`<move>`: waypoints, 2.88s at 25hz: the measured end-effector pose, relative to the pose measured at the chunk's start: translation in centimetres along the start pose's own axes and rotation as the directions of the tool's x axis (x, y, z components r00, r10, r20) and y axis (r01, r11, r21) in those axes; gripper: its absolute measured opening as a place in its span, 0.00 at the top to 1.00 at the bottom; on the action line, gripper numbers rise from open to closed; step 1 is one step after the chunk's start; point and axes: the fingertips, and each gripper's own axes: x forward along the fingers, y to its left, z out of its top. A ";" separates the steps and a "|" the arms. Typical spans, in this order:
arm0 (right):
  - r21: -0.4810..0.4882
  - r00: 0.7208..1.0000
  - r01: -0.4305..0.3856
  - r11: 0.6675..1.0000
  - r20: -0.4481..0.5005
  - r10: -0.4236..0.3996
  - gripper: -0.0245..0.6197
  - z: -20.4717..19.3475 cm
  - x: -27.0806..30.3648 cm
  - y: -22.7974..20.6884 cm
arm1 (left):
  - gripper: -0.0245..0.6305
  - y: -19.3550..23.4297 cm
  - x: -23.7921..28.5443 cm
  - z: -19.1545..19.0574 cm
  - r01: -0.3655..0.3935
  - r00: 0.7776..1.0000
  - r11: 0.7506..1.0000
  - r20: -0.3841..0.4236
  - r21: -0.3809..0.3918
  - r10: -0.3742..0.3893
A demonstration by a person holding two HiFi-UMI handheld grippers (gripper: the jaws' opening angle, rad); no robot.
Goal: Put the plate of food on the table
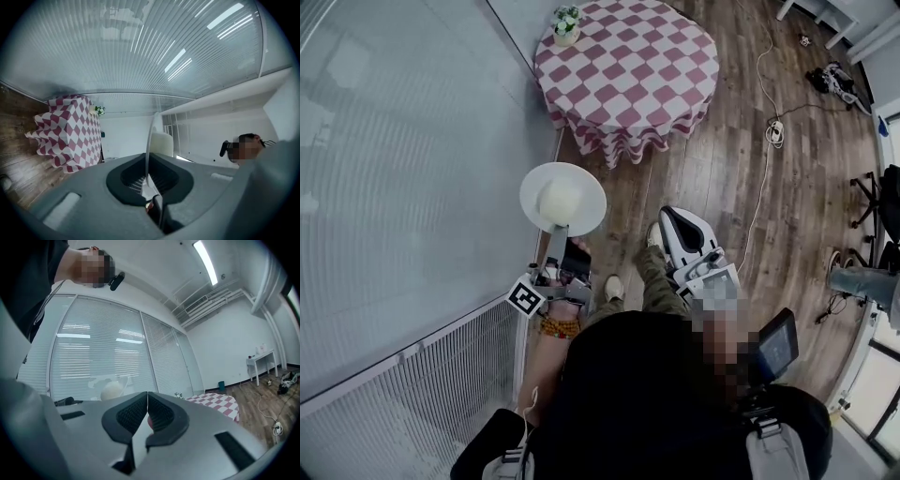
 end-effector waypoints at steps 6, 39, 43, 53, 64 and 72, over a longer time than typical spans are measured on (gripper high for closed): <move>0.008 1.000 0.005 1.000 0.012 -0.005 0.95 1.7 2.4 -8.0 | 0.94 1.6 7.3 -1.4 -0.010 1.000 1.000 0.005 0.014 0.010; -0.020 0.944 0.329 0.944 0.018 -0.328 0.95 7.4 10.4 -35.5 | 0.94 11.4 43.5 1.2 0.084 0.990 0.994 -0.104 -0.068 -0.090; -0.015 0.919 0.395 0.919 0.016 -0.395 0.95 7.1 11.5 -37.5 | 0.94 11.9 48.9 2.2 0.139 0.978 0.987 -0.146 -0.077 -0.149; 0.001 0.858 0.514 0.858 0.001 -0.514 0.95 7.6 11.2 -39.7 | 0.94 12.7 57.2 2.4 0.178 0.961 0.975 -0.190 -0.136 -0.202; 0.002 0.809 0.588 0.809 -0.001 -0.588 0.95 7.8 11.6 -41.3 | 0.94 16.7 61.5 1.9 0.137 0.958 0.977 -0.228 -0.164 -0.173; 0.018 0.765 0.644 0.765 -0.016 -0.643 0.95 7.4 11.4 -41.9 | 0.94 23.0 61.7 2.0 -0.011 0.969 0.988 -0.246 -0.154 -0.028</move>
